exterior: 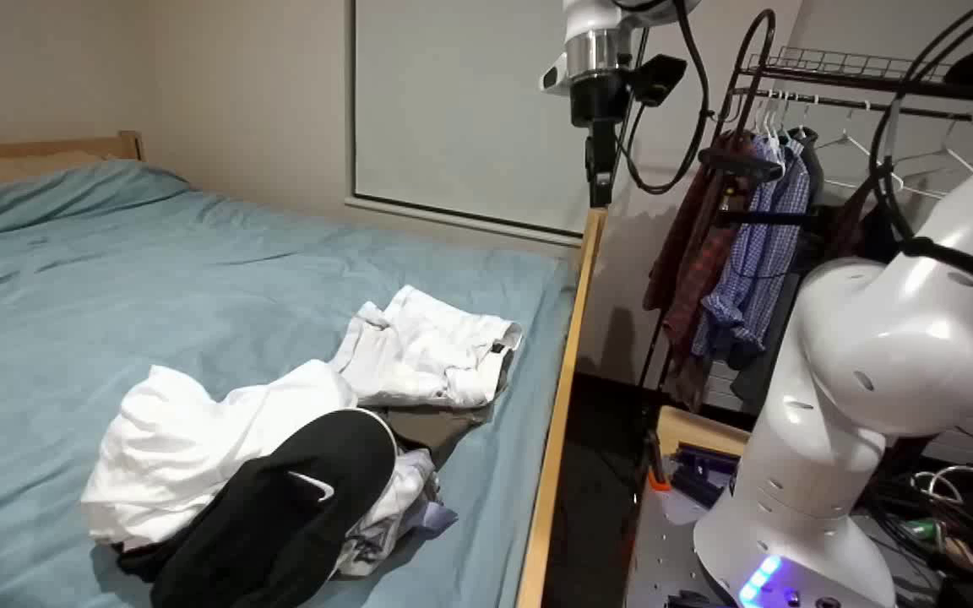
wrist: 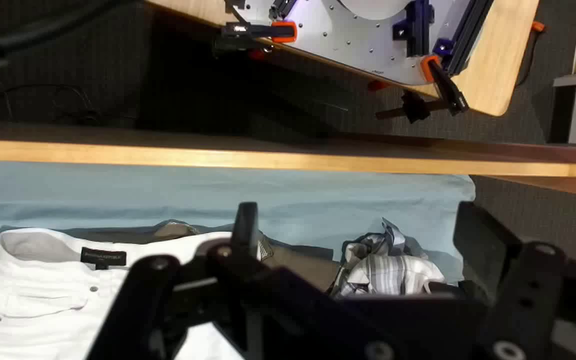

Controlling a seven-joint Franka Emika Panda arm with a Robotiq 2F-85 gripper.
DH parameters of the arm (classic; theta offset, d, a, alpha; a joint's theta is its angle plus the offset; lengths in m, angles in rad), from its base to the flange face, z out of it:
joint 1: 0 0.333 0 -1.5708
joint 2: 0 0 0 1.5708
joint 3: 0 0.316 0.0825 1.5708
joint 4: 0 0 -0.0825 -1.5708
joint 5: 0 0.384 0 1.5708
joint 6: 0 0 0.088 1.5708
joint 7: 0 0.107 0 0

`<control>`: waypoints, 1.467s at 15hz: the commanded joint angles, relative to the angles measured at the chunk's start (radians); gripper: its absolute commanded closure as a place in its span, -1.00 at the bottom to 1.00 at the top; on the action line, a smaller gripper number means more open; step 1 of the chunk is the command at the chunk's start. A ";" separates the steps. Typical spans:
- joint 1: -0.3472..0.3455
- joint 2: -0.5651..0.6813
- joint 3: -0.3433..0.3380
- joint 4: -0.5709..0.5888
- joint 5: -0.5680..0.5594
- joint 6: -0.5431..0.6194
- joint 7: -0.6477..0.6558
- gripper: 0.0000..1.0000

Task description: Fold the white pair of shorts

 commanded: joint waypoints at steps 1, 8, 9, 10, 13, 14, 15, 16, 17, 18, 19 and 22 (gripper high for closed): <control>-0.029 0.006 0.023 0.002 0.009 -0.001 -0.011 -1.00; 0.003 0.087 0.075 -0.015 0.145 0.140 -0.006 -1.00; 0.002 0.109 0.093 -0.015 0.143 0.168 0.008 -1.00; 0.007 0.155 0.119 -0.006 0.114 0.192 0.020 -1.00; 0.009 0.197 0.131 0.051 0.111 0.071 -0.043 -1.00; 0.003 0.172 0.144 -0.006 0.126 0.143 -0.006 -1.00; 0.003 0.189 0.150 0.009 0.125 0.122 -0.007 -1.00; 0.002 0.197 0.150 0.021 0.124 0.108 -0.011 -1.00; 0.001 0.198 0.148 0.030 0.124 0.099 -0.016 -1.00; 0.000 0.197 0.146 0.035 0.124 0.093 -0.019 -1.00; -0.001 0.197 0.145 0.038 0.124 0.090 -0.020 -1.00; 0.005 0.241 0.156 0.026 0.179 0.205 0.044 -1.00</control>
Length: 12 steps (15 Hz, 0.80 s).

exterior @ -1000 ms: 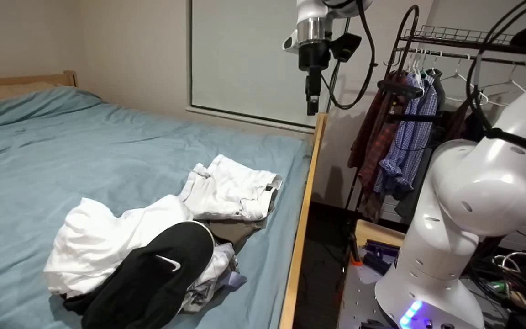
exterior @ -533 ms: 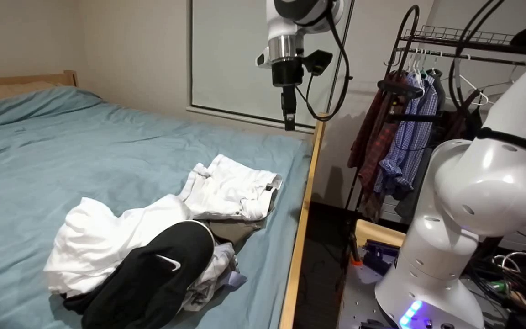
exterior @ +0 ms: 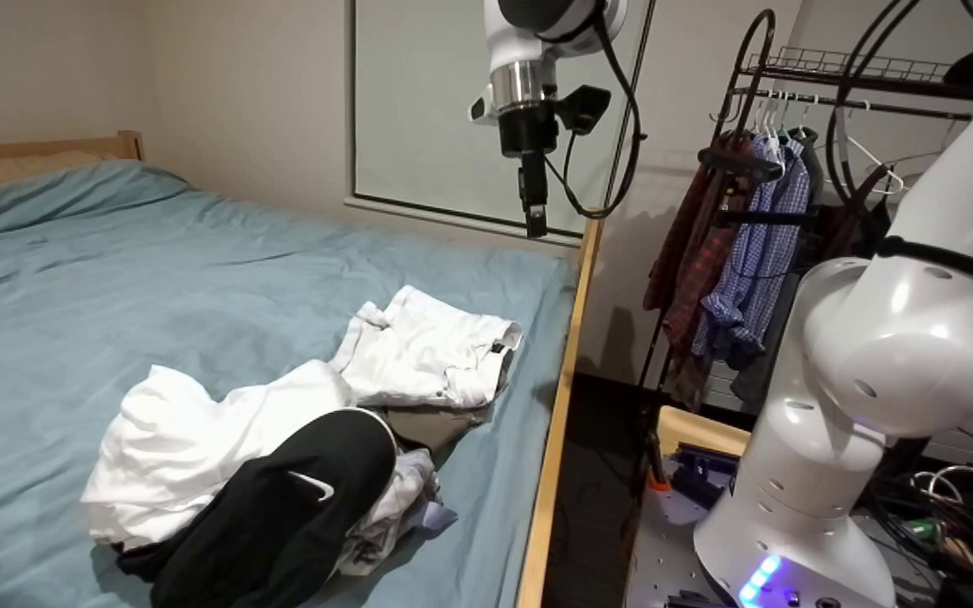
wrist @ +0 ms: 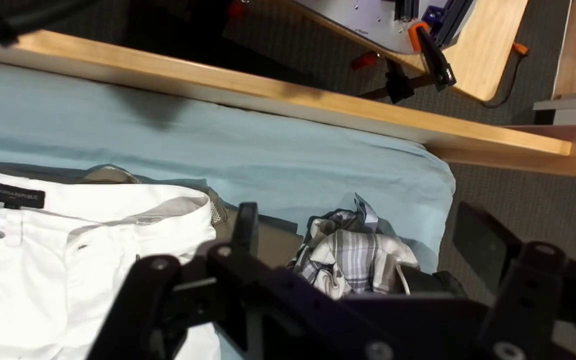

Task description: Fold the white pair of shorts

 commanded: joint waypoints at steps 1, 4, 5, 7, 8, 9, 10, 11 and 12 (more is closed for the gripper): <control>-0.007 0.093 0.034 -0.012 0.096 0.180 0.072 -1.00; 0.002 0.244 0.066 0.000 0.201 0.377 0.119 -1.00; 0.002 0.305 0.086 0.016 0.209 0.412 0.137 -1.00; -0.001 0.432 0.128 0.049 0.187 0.503 0.233 -1.00; 0.000 0.497 0.145 0.072 0.173 0.543 0.292 -1.00; 0.003 0.563 0.161 0.101 0.162 0.574 0.349 -1.00; 0.005 0.617 0.172 0.130 0.144 0.593 0.401 -1.00; 0.010 0.669 0.178 0.159 0.118 0.610 0.468 -1.00; 0.020 0.714 0.179 0.187 0.091 0.630 0.535 -1.00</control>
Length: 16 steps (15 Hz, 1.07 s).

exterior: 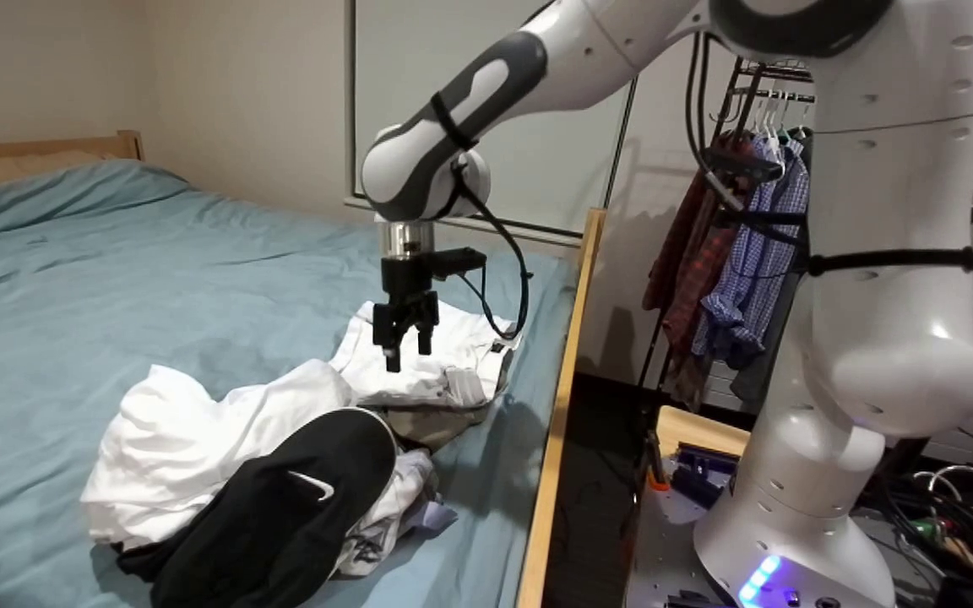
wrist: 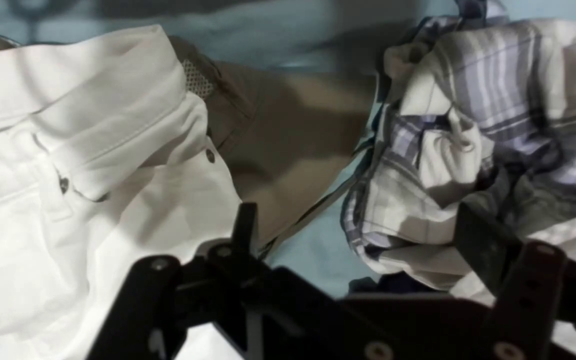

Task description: Fold the white pair of shorts

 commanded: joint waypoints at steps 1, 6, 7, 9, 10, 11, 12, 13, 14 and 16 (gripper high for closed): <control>0.024 0.184 0.008 0.141 -0.101 0.041 0.236 -1.00; 0.092 0.337 -0.049 0.288 -0.257 -0.020 0.526 -1.00; 0.101 0.363 -0.059 0.316 -0.278 -0.049 0.563 -1.00; 0.115 0.409 -0.073 0.370 -0.309 -0.127 0.615 -1.00; 0.121 0.434 -0.079 0.401 -0.322 -0.168 0.640 -1.00; 0.123 0.456 -0.082 0.430 -0.330 -0.211 0.653 -1.00; 0.124 0.475 -0.082 0.456 -0.337 -0.247 0.660 -1.00; 0.126 0.492 -0.084 0.481 -0.345 -0.287 0.664 -0.50; 0.126 0.508 -0.083 0.506 -0.349 -0.317 0.664 -0.47; 0.126 0.532 -0.081 0.544 -0.358 -0.363 0.660 -0.20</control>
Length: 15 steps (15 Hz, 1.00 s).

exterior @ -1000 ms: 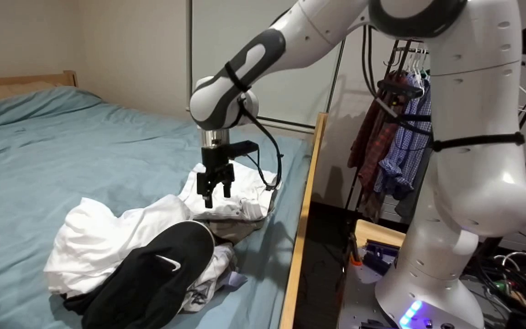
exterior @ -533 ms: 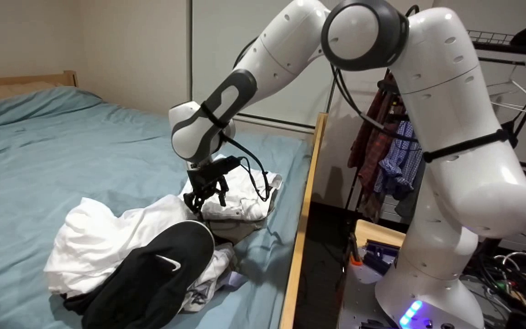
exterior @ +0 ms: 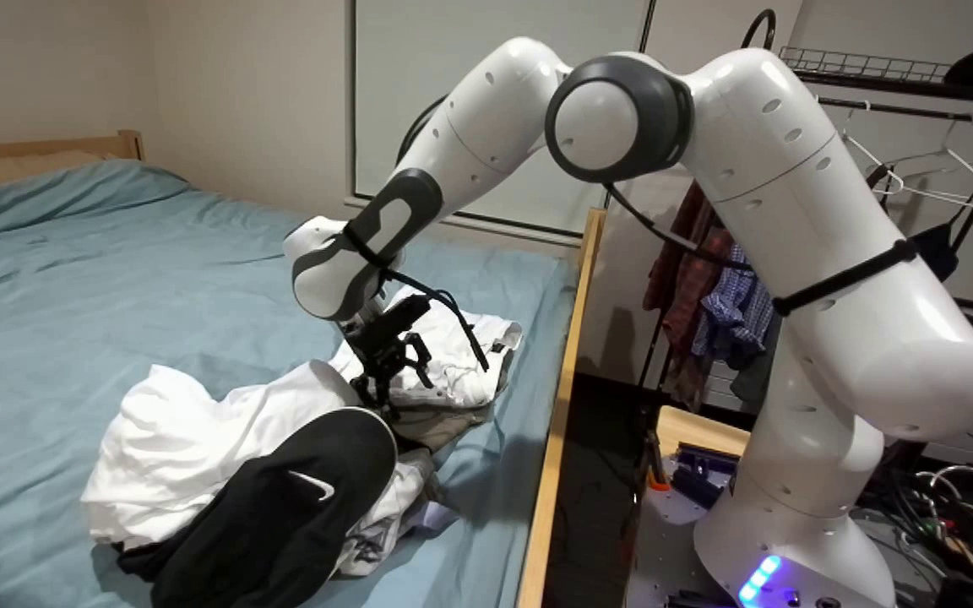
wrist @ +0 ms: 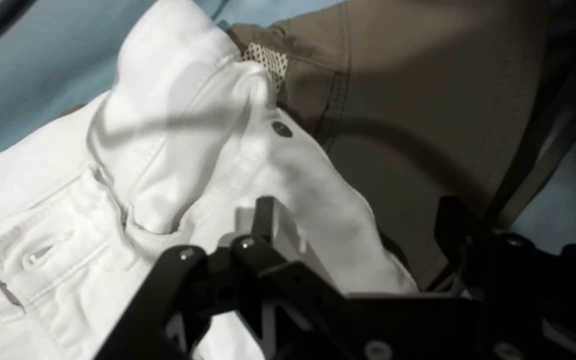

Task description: Fold the white pair of shorts

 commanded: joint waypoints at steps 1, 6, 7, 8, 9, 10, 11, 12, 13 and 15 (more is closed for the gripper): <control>0.008 0.058 -0.004 0.098 -0.035 -0.102 0.017 -0.05; 0.000 0.077 0.010 0.149 -0.049 -0.164 -0.027 0.60; -0.006 0.073 0.015 0.150 -0.048 -0.167 -0.046 0.72; -0.015 0.062 0.019 0.143 -0.046 -0.165 -0.071 0.87; -0.022 0.053 0.020 0.138 -0.044 -0.163 -0.091 0.93; -0.036 0.035 0.020 0.123 -0.037 -0.150 -0.112 0.99; -0.048 0.023 0.019 0.113 -0.032 -0.140 -0.130 1.00; -0.065 0.011 0.019 0.103 -0.026 -0.133 -0.153 1.00; -0.081 0.007 0.020 0.101 -0.023 -0.130 -0.177 0.97; -0.110 0.008 0.018 0.113 -0.022 -0.136 -0.217 0.95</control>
